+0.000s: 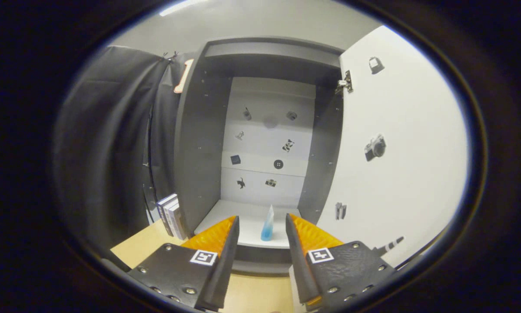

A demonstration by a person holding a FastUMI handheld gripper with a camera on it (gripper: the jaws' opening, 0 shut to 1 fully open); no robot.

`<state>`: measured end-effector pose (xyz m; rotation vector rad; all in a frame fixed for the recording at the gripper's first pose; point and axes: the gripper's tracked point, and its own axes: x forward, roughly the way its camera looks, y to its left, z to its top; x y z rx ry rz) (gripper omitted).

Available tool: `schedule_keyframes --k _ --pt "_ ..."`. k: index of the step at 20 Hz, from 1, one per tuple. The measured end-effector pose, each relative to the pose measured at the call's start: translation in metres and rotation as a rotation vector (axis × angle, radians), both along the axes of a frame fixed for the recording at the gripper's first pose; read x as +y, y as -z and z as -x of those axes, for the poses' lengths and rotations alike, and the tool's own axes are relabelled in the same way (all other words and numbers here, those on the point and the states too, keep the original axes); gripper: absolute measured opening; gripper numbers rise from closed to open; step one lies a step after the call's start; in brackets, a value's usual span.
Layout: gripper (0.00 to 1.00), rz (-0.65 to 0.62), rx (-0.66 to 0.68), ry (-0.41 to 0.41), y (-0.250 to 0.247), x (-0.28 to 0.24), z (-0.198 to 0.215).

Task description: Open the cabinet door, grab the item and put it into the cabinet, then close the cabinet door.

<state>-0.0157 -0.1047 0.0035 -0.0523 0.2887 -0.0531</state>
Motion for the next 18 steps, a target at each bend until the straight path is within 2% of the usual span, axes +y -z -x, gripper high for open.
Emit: schedule_keyframes --k 8,12,18 --pt "0.62 0.021 -0.001 0.134 0.007 -0.019 0.111" --pt "0.61 0.047 -0.016 0.271 -0.005 -0.055 0.166" --pt "0.61 0.045 -0.038 0.538 -0.015 -0.128 0.24"
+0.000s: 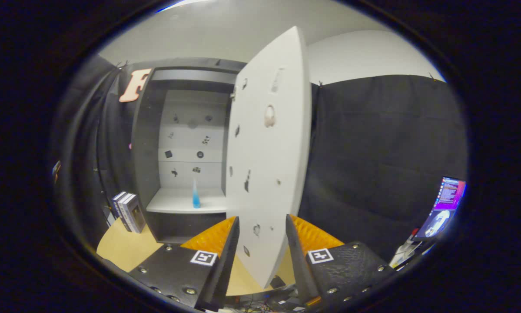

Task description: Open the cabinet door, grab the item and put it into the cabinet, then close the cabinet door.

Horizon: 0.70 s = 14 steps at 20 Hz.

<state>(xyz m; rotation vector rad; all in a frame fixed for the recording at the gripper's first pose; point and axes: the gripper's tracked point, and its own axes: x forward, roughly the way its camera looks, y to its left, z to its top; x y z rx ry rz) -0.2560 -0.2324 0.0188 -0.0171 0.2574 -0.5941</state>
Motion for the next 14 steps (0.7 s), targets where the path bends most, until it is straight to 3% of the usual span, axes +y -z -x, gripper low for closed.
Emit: schedule_keyframes --k 5,14 --pt "0.61 -0.008 0.004 0.122 -0.001 -0.051 0.026" --pt "0.62 -0.001 -0.012 0.124 -0.003 -0.079 -0.012"
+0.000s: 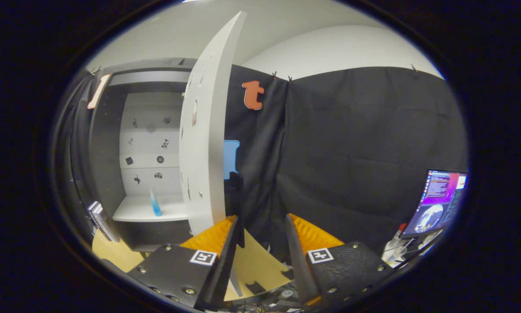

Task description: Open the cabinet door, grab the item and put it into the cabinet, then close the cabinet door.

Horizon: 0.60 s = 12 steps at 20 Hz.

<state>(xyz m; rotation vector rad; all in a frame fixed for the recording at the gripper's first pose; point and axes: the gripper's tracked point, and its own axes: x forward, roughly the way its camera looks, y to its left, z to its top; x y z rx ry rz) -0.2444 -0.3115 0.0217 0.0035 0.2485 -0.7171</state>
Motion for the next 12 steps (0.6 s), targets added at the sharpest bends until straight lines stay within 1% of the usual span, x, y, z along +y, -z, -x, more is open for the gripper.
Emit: schedule_keyframes --k 3,6,9,12 --pt "0.61 0.004 -0.003 -0.039 0.0 0.004 -0.004" --pt "0.61 0.013 0.006 -0.101 -0.003 0.015 -0.006" --pt "0.61 -0.007 0.004 -0.179 -0.004 0.036 -0.009" --pt "0.61 -0.047 -0.007 -0.278 -0.004 0.065 -0.017"
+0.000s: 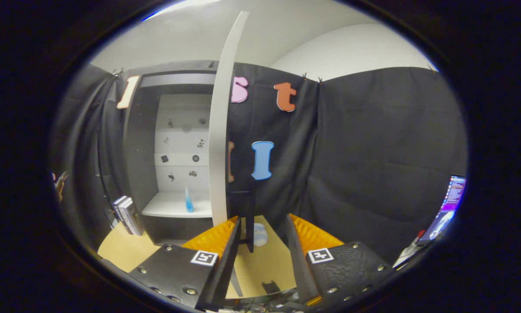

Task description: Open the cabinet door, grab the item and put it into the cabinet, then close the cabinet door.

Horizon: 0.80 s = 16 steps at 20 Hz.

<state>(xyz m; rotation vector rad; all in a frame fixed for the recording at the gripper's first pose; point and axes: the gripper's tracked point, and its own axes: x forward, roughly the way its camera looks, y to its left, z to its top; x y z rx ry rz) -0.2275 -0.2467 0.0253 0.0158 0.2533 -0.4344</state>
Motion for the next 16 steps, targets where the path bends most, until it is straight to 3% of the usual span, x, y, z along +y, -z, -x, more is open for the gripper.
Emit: schedule_keyframes --k 10,16 --pt "0.61 -0.137 -0.003 -0.377 0.005 0.098 -0.041" --pt "0.61 -0.154 0.021 -0.535 0.017 0.123 -0.079"
